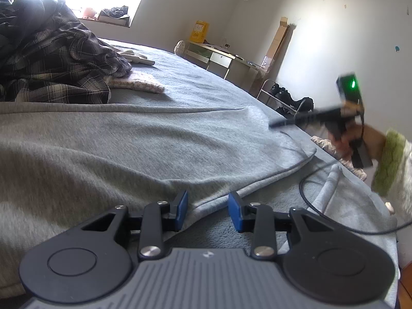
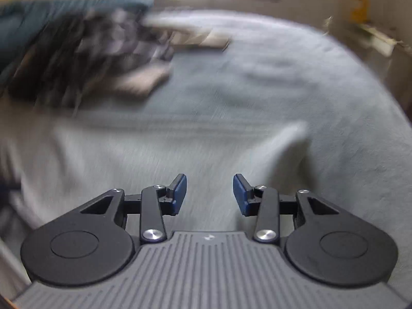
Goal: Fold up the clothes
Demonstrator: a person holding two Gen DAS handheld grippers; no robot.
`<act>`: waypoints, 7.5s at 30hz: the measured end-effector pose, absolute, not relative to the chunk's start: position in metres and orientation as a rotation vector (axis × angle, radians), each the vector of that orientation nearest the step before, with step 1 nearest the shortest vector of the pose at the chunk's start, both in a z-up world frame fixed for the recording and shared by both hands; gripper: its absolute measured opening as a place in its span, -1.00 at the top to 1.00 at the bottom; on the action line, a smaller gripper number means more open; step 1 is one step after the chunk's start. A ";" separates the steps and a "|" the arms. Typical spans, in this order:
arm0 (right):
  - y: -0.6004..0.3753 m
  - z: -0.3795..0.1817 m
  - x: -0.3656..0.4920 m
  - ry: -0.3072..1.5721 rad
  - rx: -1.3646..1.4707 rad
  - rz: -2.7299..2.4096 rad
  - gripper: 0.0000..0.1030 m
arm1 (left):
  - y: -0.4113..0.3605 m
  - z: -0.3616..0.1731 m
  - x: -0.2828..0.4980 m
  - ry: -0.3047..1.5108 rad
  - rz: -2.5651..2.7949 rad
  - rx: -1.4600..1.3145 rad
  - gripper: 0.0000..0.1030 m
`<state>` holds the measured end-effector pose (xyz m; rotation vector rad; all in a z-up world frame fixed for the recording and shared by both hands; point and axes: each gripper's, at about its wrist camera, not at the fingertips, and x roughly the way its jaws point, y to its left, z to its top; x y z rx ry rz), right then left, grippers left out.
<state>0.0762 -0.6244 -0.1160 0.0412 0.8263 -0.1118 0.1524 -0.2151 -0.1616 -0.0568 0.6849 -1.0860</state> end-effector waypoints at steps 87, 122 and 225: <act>-0.595 -0.036 0.071 0.799 0.266 -0.361 0.50 | -0.171 -0.110 0.134 0.662 -1.067 -0.241 0.01; -0.301 -0.056 0.185 0.872 0.041 0.200 0.29 | 0.049 -0.133 0.174 0.638 -0.654 -0.318 -0.04; -0.144 -0.108 0.333 0.864 -0.391 0.617 0.90 | 0.071 -0.165 0.186 0.721 -0.631 -0.417 0.03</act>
